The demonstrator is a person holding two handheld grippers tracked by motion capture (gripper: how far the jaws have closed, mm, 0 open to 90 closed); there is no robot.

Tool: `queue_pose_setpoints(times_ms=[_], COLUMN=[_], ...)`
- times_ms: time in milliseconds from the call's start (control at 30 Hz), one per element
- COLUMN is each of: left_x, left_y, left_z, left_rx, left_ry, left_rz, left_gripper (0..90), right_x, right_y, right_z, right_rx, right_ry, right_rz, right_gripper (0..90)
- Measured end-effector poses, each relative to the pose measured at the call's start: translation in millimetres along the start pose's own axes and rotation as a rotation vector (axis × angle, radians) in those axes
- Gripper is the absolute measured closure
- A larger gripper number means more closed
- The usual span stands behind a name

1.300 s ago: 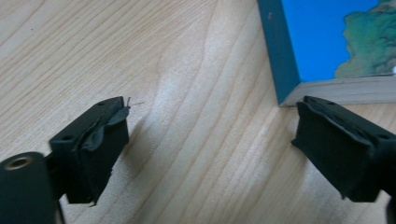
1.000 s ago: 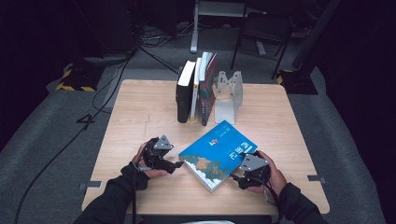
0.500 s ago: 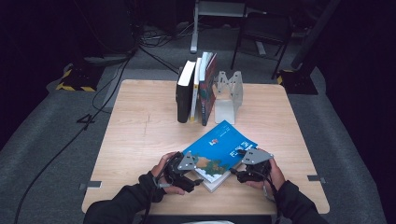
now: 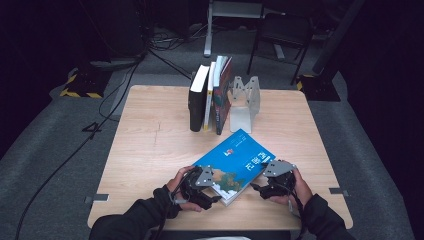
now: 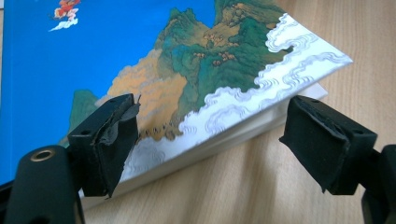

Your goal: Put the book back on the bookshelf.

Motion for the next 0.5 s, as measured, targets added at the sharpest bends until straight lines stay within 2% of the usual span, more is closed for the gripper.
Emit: queue_pose_setpoints(times_ms=[67,167,233,267,300,333,400,433,500], left_x=[-2.6,-6.2,-6.4,-5.9,-5.4,-4.9,-4.4,-4.1,-3.4], left_y=[-0.9,-2.1,0.9,2.5,3.1,3.7,3.0,2.7,2.6], left_z=[2.0,5.2,6.2,5.9,5.5,5.4,5.4,5.6,5.1], left_rx=[-0.008,-0.034,-0.030,-0.019,-0.013,-0.012,-0.016,-0.017,-0.014], left_ry=[0.000,0.016,0.006,0.002,0.004,0.003,0.007,0.011,0.010], left_rz=[0.003,0.010,-0.001,-0.009,-0.011,-0.011,-0.009,-0.006,-0.008], left_gripper=[17.9,17.8,17.9,17.4,17.1,16.7,16.0,16.0,15.8], right_x=[0.0,5.4,6.0,6.7,7.8,8.9,13.3,13.6,14.0], right_y=[1.2,6.1,6.9,7.5,7.6,6.1,-0.2,-1.0,1.6], right_z=[3.1,14.7,14.3,12.6,11.8,11.5,10.5,9.7,9.1], right_rx=[0.007,0.035,0.044,0.053,0.056,0.053,0.002,-0.008,0.007], right_ry=[-0.016,-0.052,-0.033,-0.025,-0.020,-0.024,-0.043,-0.046,-0.046], right_rz=[0.004,0.057,0.086,0.132,0.147,0.156,0.213,0.218,0.209], right_gripper=[19.3,19.4,19.2,17.5,16.0,15.8,13.9,13.6,10.8])
Point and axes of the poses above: each handheld gripper's, and its own axes: x roughly forward along the jaws, z roughly out of its underside, y roughly to its right, the point moved 1 cm from there along x, roughly forward along the jaws, and after that the axes turned 7 degrees about x, right-handed, at the moved point
